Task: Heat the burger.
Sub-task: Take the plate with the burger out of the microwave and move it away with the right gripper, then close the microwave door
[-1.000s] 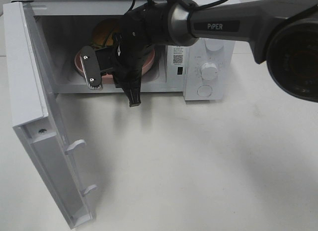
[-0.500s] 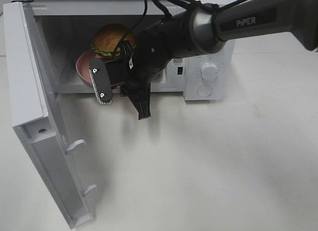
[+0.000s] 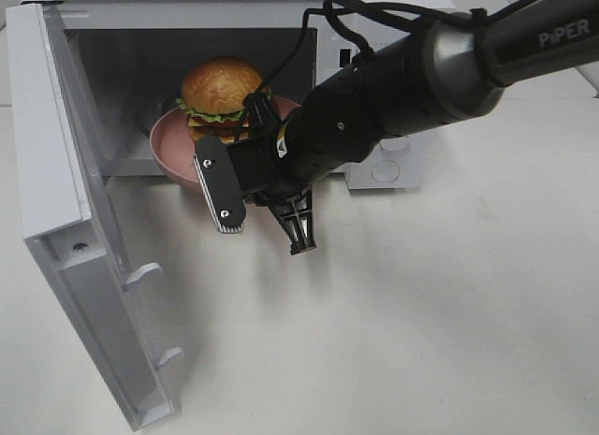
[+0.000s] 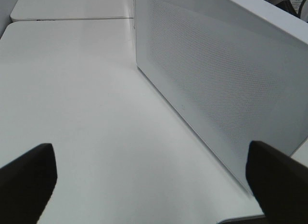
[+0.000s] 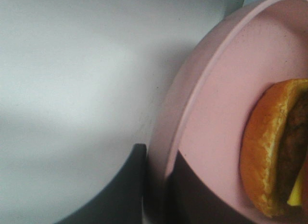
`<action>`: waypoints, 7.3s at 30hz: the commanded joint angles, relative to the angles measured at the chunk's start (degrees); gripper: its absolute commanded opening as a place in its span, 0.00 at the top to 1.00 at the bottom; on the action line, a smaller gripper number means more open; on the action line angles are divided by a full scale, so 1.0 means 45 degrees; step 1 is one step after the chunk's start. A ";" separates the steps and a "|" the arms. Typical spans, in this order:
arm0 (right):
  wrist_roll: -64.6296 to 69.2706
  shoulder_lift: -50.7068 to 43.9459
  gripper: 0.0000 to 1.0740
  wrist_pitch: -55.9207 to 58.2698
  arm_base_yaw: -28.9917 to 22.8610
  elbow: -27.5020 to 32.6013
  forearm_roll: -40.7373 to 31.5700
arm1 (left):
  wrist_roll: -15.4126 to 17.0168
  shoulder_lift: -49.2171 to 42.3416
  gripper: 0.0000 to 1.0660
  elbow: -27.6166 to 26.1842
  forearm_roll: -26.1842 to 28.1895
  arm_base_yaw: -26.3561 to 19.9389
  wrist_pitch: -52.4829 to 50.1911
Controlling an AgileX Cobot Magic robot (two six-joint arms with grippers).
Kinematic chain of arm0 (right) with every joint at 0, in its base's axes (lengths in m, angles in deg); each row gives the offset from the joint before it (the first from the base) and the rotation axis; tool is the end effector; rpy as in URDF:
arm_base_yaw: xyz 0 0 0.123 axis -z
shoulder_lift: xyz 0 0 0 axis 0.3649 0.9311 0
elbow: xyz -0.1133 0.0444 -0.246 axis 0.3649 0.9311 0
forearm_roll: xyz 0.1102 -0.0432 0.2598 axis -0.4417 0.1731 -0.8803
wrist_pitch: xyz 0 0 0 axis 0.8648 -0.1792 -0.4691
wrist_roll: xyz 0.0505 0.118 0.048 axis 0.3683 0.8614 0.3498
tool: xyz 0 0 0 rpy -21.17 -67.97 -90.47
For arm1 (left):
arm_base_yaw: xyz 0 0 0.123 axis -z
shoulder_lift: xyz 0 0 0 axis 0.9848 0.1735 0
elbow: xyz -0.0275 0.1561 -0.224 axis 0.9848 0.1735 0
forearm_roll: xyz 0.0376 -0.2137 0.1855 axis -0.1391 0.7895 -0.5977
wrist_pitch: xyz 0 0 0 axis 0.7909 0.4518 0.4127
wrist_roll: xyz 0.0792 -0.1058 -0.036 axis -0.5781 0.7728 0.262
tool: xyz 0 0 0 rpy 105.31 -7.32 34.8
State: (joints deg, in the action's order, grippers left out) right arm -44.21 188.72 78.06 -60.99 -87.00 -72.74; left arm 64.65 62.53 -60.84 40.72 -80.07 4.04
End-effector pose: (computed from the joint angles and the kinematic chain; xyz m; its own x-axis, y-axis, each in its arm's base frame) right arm 0.3728 0.3051 0.0791 0.4559 -0.8737 -0.1694 -0.7081 -0.2408 -0.6638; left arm 0.0718 -0.0204 0.2790 -0.4372 0.0509 -0.8979 0.1553 0.9877 -0.0196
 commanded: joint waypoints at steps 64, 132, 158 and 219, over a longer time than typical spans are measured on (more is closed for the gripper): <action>0.4214 -1.6056 1.00 0.4291 0.0038 1.1154 0.3387 | 0.0025 -0.0204 0.06 0.0025 0.0025 -0.0025 -0.0089; 2.9896 -0.4367 0.97 0.8403 0.1783 0.9231 1.2261 | 0.0025 -0.0204 0.06 0.0025 0.0025 -0.0025 -0.0089; 2.3517 -0.7321 0.51 0.8085 0.1948 0.7652 0.6825 | 0.0025 -0.0204 0.06 0.0025 0.0025 -0.0025 -0.0089; 1.6132 -2.6394 0.29 1.1192 0.6952 0.9549 -0.0929 | 0.0025 -0.0204 0.06 0.0025 0.0025 -0.0025 -0.0089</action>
State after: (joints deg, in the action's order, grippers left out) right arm 29.18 71.60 129.46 -30.28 -44.08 -76.81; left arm 64.65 62.53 -60.84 40.72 -80.07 4.04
